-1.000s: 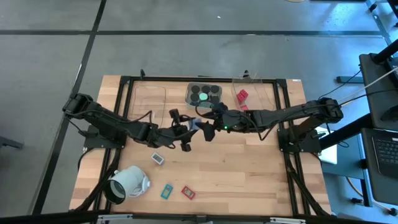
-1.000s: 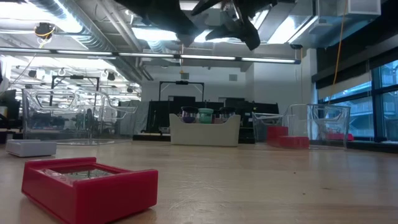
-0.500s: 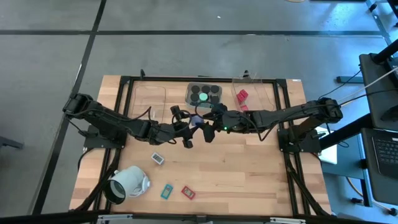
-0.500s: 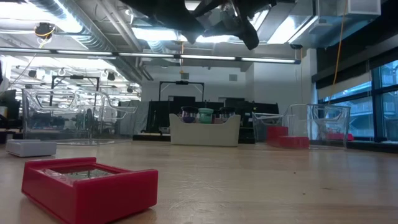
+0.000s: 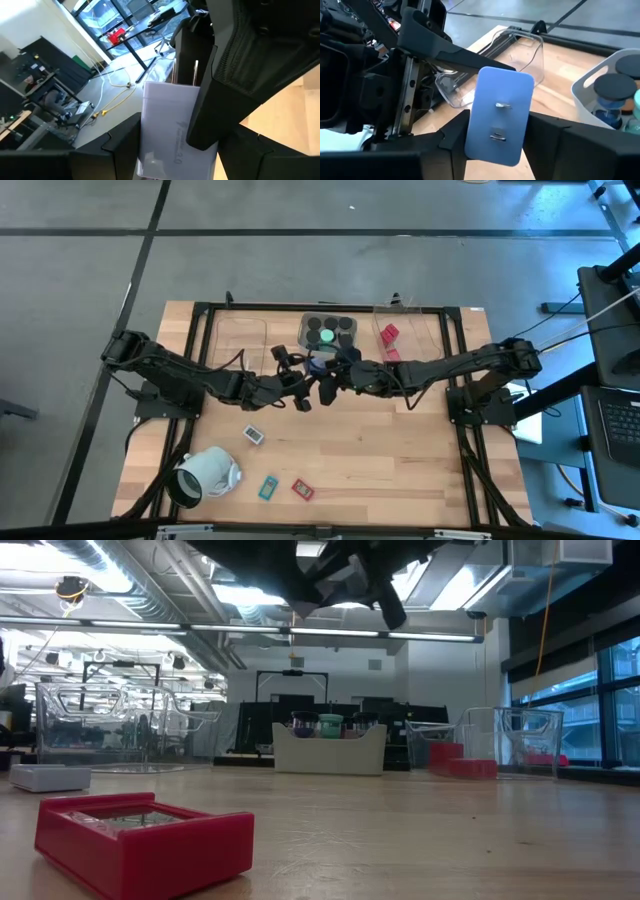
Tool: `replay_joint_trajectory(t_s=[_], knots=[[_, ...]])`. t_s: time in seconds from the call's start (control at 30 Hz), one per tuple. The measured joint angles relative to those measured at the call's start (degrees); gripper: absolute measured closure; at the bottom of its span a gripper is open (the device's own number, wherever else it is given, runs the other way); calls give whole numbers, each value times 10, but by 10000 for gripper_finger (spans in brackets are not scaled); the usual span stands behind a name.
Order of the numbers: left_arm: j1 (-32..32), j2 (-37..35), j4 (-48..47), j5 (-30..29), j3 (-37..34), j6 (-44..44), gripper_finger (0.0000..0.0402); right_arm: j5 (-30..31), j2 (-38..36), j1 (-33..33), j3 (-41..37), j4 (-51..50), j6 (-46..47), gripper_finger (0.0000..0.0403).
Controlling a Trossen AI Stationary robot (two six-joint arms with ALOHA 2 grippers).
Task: Pick & Place Office items
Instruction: Put the blue charger adapter into the right transparent bin
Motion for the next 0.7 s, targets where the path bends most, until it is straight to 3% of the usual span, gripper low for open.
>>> replay_joint_trajectory(t_s=[0.4,0.7], knots=[[1,-1,0,-16,2,-5,176,15,1,-4,0,19,-14,273],[-11,-1,1,-24,2,-42,132,11,-1,-15,-1,14,-37,278]])
